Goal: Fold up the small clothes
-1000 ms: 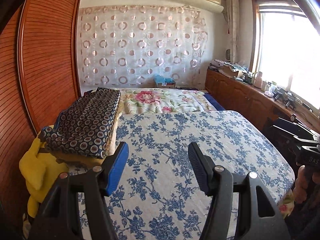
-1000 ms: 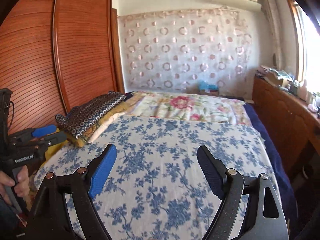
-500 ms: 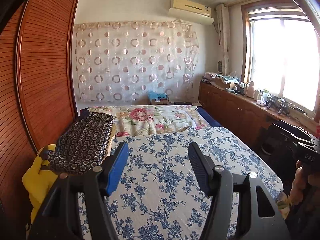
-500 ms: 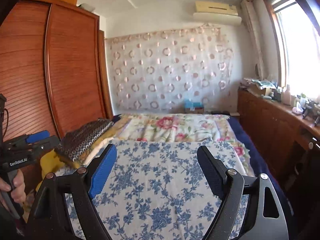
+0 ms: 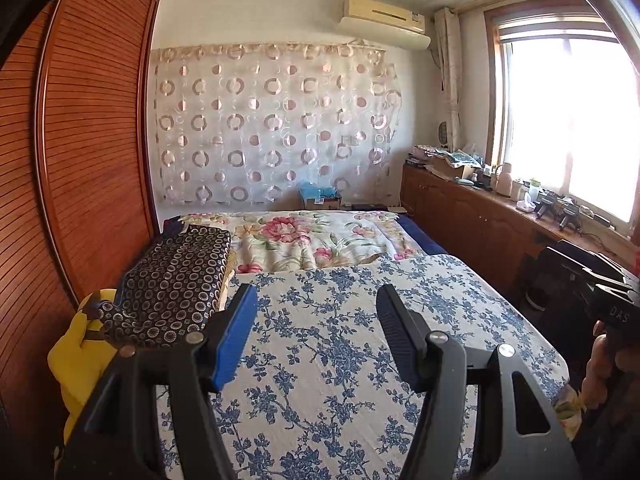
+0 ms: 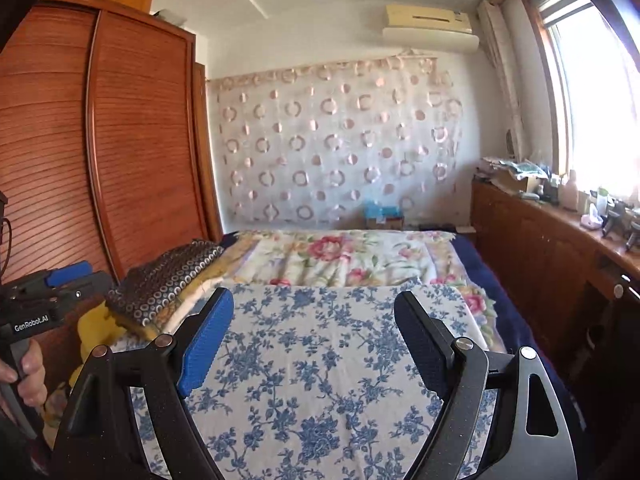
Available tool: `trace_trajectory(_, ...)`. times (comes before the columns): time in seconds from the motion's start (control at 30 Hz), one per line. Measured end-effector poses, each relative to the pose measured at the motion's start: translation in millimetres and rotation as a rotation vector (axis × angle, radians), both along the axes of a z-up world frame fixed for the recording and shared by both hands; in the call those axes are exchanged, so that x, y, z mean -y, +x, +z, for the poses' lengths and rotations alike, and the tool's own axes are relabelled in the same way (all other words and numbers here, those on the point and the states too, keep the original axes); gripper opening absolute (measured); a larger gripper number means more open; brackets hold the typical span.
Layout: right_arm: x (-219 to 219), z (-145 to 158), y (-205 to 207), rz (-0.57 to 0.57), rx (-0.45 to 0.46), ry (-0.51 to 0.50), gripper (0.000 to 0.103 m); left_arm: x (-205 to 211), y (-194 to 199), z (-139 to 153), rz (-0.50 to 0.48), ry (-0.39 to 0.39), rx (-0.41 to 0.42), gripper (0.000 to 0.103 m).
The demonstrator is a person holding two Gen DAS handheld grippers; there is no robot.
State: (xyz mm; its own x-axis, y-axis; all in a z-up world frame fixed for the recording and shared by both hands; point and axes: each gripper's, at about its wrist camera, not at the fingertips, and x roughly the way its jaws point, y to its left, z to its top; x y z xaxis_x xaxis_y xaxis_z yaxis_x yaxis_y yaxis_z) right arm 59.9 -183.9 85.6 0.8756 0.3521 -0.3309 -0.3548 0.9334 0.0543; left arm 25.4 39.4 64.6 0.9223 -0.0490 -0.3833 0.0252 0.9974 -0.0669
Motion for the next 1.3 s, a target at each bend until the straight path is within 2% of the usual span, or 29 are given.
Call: trace_trajectory(1.3,-5.0,-1.7,-3.8,0.000,0.000,-0.009,0.084,-1.7,-2.7,2.7,0.010,0.010,0.014,0.062)
